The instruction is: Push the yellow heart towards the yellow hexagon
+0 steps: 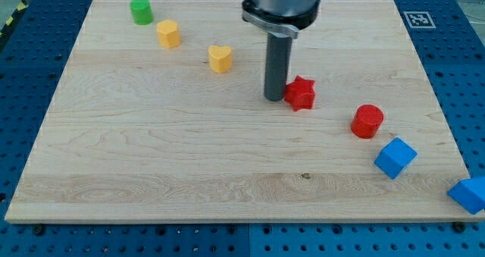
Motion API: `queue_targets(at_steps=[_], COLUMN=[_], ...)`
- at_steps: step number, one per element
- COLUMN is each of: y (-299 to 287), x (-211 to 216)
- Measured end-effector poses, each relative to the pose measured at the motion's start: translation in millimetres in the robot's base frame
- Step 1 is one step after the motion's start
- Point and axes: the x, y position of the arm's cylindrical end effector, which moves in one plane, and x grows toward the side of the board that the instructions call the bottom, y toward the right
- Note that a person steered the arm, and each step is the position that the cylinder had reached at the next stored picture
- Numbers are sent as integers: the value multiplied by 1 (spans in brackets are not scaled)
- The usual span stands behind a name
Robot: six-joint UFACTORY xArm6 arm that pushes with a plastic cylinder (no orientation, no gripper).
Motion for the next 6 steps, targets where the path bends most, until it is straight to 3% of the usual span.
queue_targets(at_steps=[1, 4, 5, 6], y=[11, -86, -85, -22], x=[-1, -70, -75, -73])
